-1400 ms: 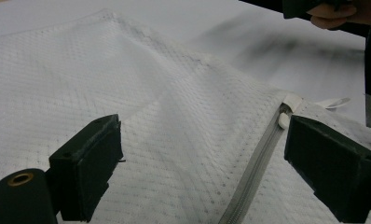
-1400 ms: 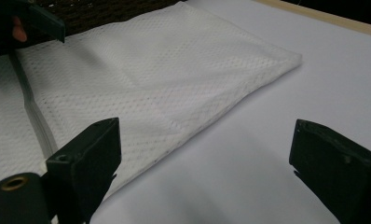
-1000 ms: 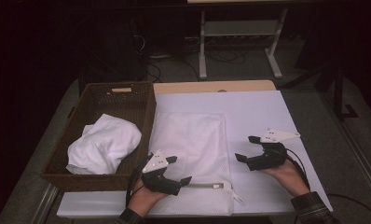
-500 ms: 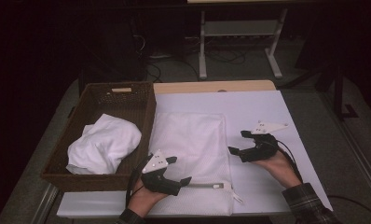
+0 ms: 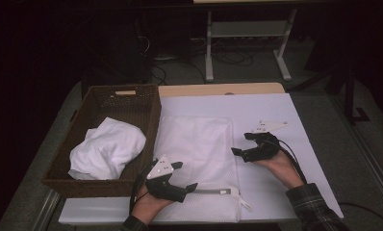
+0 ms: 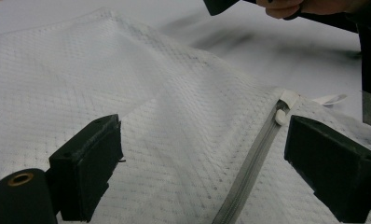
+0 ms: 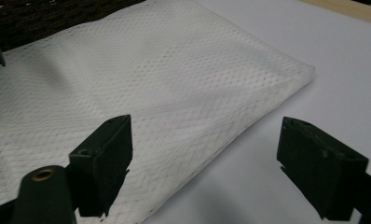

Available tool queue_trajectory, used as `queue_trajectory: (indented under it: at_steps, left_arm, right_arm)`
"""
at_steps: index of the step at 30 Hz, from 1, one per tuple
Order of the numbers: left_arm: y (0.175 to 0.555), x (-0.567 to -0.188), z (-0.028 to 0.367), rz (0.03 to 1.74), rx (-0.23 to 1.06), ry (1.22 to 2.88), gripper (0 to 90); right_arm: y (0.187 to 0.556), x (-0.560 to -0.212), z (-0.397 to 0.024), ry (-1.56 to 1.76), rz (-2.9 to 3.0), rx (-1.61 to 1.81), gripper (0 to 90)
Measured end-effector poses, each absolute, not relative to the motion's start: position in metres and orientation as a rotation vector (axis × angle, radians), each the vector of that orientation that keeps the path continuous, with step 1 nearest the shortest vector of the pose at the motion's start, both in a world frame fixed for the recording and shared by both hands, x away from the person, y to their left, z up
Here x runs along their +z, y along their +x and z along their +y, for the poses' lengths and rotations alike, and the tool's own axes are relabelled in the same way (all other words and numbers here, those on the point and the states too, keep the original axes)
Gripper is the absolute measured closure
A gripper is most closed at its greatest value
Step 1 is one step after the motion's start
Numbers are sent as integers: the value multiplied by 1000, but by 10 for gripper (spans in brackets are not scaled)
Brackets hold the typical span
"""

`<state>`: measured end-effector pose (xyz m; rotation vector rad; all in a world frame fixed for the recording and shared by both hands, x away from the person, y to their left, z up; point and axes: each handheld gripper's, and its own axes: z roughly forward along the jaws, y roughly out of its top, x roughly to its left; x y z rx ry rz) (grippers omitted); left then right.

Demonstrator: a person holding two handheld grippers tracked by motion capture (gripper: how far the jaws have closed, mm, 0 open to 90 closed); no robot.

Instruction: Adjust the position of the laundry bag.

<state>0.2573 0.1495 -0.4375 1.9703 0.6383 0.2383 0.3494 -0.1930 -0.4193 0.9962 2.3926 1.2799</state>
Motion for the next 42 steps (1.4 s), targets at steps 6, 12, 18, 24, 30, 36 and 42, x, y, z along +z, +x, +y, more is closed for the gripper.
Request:
queue_trajectory:
  at_steps: [6,12,18,24,30,36,42]
  left_arm:
    - [257,-438,149,638,238,1971,104]
    - [257,-438,149,638,236,1970,104]
    - [257,-437,149,635,235,1971,104]
    - [257,-437,149,635,233,1972,104]
    - [258,-438,149,638,230,1969,104]
    - [258,-439,149,637,230,1972,104]
    - [258,-438,149,635,229,1972,104]
  right_arm:
    - [357,-427,-189,1014,2425,1266,225]
    - [362,-435,-186,1028,2467,1242,269]
    - [363,-441,-183,1025,2510,1211,305]
    - [363,-446,-180,1030,2539,1190,324]
    - [362,-451,-176,1016,2572,1180,394]
    - [361,-454,-172,997,2576,1154,438]
    - [360,-454,-171,980,2574,1142,493]
